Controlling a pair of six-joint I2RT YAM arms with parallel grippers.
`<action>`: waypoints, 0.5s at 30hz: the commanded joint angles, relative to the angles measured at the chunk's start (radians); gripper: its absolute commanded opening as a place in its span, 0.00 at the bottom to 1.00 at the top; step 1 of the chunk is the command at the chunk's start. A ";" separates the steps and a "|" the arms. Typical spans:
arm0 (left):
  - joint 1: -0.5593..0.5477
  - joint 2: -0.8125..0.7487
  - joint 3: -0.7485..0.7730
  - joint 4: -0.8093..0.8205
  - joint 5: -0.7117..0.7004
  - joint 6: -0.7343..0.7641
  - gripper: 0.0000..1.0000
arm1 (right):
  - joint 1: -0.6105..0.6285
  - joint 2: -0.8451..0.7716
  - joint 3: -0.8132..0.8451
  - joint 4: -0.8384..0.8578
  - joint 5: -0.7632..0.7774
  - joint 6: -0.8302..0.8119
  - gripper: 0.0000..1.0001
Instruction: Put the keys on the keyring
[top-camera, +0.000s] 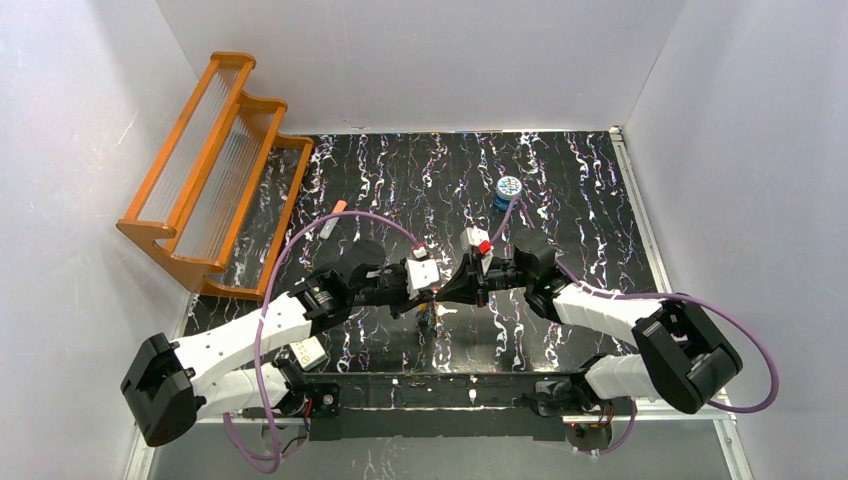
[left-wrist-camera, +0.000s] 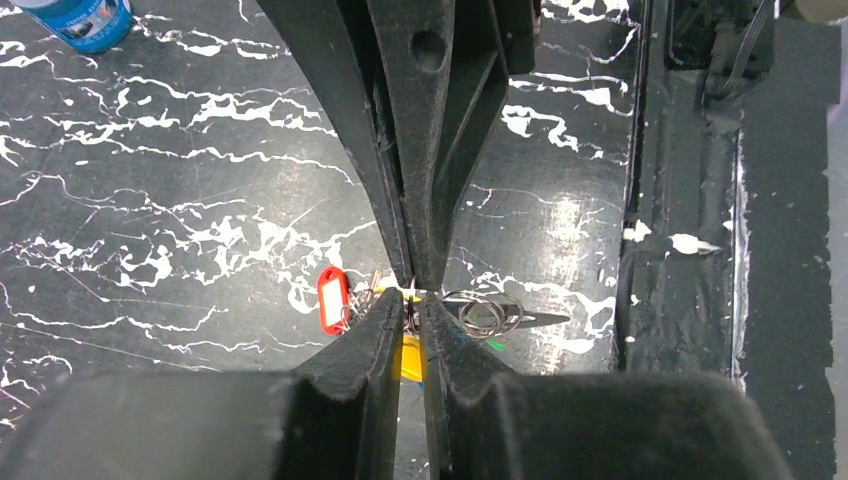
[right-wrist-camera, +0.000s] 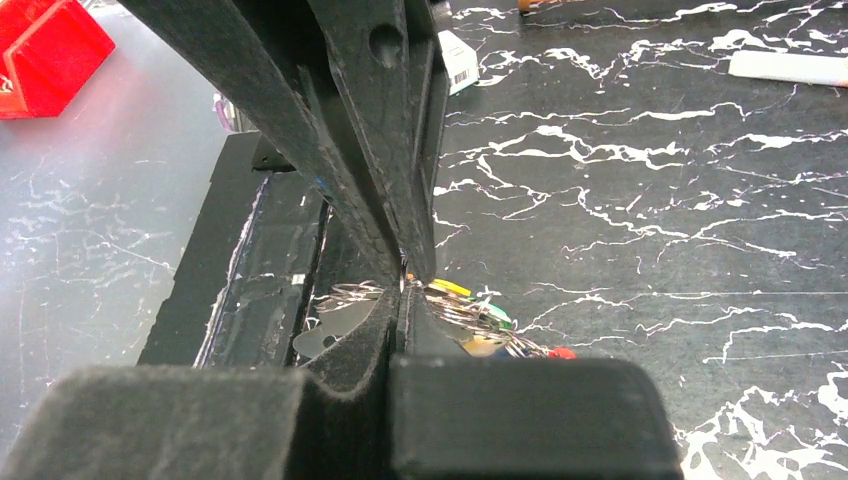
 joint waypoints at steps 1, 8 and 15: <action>-0.008 -0.071 -0.016 0.079 0.001 -0.028 0.13 | 0.007 0.009 0.009 0.071 0.007 0.015 0.01; -0.009 -0.175 -0.120 0.194 -0.063 -0.126 0.27 | 0.006 0.053 -0.060 0.424 0.043 0.213 0.01; -0.008 -0.295 -0.280 0.380 -0.125 -0.274 0.33 | 0.007 0.141 -0.070 0.736 0.055 0.392 0.01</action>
